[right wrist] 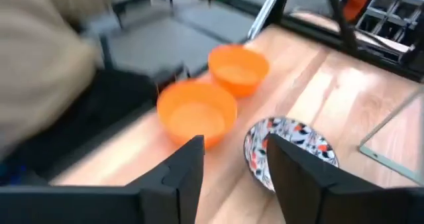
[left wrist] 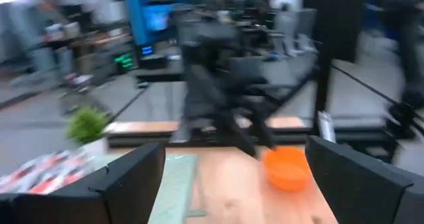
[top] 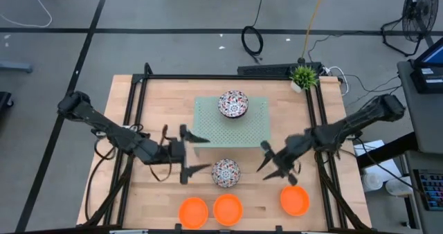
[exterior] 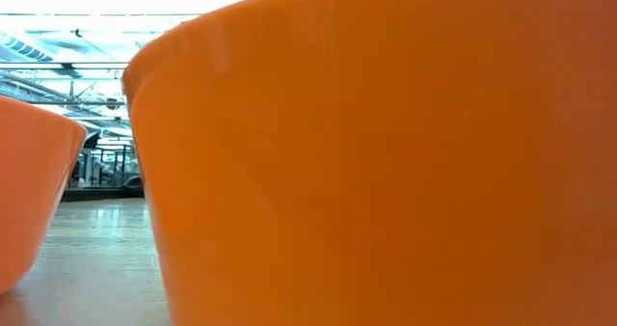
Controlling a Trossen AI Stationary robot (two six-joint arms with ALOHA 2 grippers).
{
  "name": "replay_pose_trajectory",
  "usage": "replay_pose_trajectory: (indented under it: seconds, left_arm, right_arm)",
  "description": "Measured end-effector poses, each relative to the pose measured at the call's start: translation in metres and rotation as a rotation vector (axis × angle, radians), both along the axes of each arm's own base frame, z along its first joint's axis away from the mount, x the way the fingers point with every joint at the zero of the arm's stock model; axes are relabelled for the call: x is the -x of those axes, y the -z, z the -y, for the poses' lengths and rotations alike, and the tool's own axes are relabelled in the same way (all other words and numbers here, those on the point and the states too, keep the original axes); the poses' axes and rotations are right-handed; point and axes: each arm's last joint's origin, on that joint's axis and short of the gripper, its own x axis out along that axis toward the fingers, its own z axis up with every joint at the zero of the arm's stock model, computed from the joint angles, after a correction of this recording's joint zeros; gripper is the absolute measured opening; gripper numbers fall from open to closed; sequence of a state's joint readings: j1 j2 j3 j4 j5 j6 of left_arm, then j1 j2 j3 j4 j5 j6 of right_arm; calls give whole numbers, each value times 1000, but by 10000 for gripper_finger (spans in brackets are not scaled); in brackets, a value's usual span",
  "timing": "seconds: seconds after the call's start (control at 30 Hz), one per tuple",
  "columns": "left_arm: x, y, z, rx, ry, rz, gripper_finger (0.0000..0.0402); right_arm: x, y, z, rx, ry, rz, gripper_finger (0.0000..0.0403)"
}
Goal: Pick & Place Mini bowls
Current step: Stack the white patterned bowl on top of the white patterned bowls on the shelf
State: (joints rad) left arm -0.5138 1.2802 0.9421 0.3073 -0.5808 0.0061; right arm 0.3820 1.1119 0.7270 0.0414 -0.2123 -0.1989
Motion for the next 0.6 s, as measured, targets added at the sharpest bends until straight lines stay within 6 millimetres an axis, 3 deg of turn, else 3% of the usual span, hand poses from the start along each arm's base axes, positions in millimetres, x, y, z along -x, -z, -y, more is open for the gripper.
replay_pose_trajectory:
  seconds: [0.2, 0.4, 0.5, 0.6]
  left_arm:
    - [6, 4, 2, 90, -59, -44, 357]
    - [4, 11, 5, 147, -93, -65, 362]
    - [1, 21, 9, 180, -38, -133, 363]
    - [-9, 49, 17, 164, 45, -284, 363]
  right_arm:
    - [-23, 36, -31, 289, -5, -41, 179]
    - [-56, 63, -45, 563, 54, -51, 180]
    - [-66, 64, -49, 679, 129, -31, 180]
    - [-67, 51, -53, 747, 215, 24, 180]
